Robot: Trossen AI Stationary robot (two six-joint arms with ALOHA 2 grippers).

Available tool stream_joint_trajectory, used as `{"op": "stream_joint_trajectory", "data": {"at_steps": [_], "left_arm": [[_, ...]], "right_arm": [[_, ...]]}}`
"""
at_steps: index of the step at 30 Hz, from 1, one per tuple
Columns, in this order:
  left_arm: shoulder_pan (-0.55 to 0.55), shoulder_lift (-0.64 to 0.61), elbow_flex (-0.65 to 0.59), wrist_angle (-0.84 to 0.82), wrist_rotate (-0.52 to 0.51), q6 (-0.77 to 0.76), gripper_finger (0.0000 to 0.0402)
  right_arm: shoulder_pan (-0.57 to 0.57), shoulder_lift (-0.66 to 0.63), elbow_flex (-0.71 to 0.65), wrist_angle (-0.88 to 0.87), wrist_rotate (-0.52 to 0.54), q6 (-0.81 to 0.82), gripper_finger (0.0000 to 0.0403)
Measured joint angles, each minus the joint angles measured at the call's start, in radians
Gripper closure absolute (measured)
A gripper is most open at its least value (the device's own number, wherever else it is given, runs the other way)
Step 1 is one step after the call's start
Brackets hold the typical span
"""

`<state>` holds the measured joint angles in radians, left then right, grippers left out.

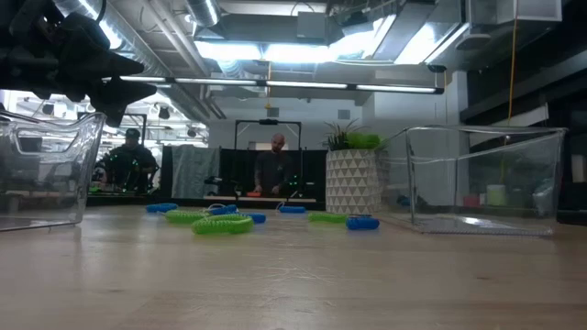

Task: Sort spring keychains
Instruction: Put the green spring keychain into the top transparent bin

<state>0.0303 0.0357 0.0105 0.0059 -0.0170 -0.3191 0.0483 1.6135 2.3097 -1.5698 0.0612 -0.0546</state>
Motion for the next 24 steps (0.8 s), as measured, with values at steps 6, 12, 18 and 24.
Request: {"op": "stream_joint_trajectory", "data": {"at_steps": [6,12,18,24], "left_arm": [[0.000,0.000,0.000,0.000,0.000,0.000,0.0208],[0.000,0.000,0.000,0.000,0.000,0.000,0.0208],[0.000,0.000,0.000,0.000,-0.001,0.000,0.0208],[0.000,0.000,0.000,0.000,-0.001,0.000,0.0208]], "right_arm": [[0.000,-0.129,-0.168,0.000,0.114,0.062,0.0382],[0.000,-0.274,-0.427,0.135,0.156,0.152,0.0382],[0.000,-0.403,-0.708,0.287,0.157,0.201,0.0382],[0.000,-0.490,-0.962,0.485,0.173,0.274,0.0382]]}}
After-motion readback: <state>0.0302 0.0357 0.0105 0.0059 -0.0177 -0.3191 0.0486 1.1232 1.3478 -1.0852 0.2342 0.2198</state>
